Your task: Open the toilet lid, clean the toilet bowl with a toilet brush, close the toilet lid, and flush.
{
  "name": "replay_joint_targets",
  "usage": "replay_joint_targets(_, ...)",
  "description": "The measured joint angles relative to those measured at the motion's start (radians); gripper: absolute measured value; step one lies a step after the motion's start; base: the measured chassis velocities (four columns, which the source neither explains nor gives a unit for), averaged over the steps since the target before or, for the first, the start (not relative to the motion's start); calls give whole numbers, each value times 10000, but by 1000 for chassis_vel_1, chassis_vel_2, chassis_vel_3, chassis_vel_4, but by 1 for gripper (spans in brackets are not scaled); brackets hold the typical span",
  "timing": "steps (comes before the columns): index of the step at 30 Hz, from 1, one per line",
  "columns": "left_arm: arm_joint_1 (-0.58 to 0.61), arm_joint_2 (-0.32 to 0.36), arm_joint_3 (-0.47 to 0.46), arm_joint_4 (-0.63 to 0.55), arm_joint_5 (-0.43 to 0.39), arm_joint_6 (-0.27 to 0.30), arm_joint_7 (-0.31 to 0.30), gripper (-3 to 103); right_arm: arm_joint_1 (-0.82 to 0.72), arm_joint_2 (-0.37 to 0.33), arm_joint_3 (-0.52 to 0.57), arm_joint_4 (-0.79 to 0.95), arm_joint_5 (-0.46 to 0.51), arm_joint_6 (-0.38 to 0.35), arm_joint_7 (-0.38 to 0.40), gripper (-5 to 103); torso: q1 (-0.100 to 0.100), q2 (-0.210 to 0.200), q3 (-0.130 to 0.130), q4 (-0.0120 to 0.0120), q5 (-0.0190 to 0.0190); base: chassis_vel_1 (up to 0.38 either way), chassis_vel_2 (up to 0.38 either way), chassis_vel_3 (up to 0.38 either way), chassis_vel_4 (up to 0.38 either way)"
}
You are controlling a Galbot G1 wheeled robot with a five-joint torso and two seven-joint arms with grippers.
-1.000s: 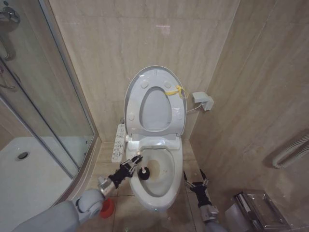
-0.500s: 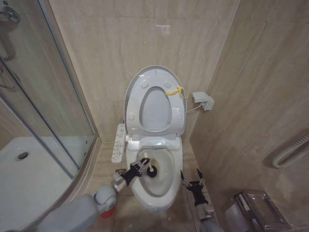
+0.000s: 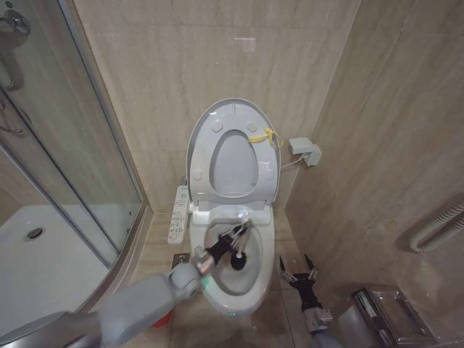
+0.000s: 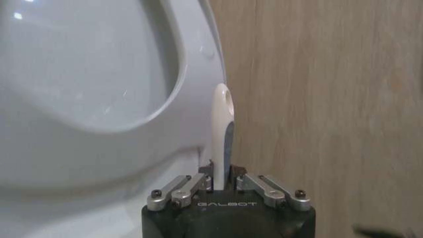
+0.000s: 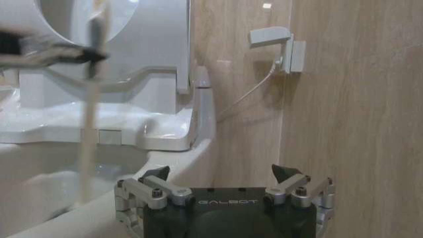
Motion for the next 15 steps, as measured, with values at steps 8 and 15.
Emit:
replay_joint_targets(8,-114,-926,-82,1109,30,-503,387,16,-137,-21,16,185,75,7,-3,100,0,0,0,4,0,0,0,0,0)
replay_joint_targets(15,318,-1323,21,2552,621,-1094,764,16,-232,-141,46,223,233,61,-15,100,-1,0,-1,6,-3,0,0,0,0)
